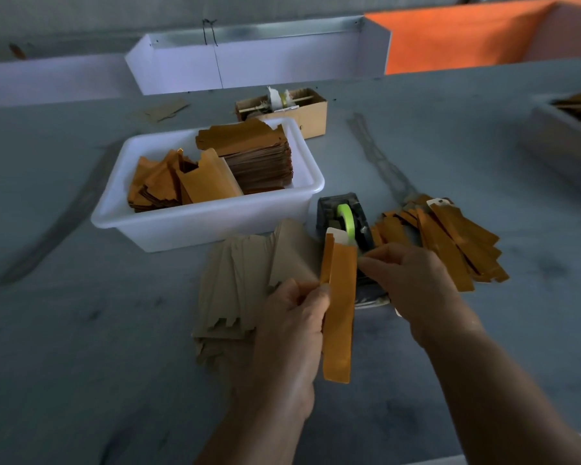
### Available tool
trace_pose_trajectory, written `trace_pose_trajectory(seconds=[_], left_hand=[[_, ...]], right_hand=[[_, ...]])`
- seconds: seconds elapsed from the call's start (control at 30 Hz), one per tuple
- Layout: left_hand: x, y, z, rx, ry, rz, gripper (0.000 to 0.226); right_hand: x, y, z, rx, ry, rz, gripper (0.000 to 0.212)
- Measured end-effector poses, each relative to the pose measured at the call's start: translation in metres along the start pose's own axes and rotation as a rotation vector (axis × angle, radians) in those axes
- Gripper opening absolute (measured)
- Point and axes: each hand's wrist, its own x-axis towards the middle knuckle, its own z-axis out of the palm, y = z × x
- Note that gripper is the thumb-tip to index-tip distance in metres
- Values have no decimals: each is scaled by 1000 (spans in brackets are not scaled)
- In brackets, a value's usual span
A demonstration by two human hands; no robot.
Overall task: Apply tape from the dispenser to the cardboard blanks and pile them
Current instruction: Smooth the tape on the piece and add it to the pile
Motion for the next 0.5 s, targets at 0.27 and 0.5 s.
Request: trace_pose_trajectory(seconds=[0.27,0.5], left_hand=[[8,-2,0,-75,-17,-66,14],[12,5,4,-98,-30,-18,12]], right_hand=[[-9,1,-1,270,87,0,11],[-28,10,9,-168,195,-104,27]])
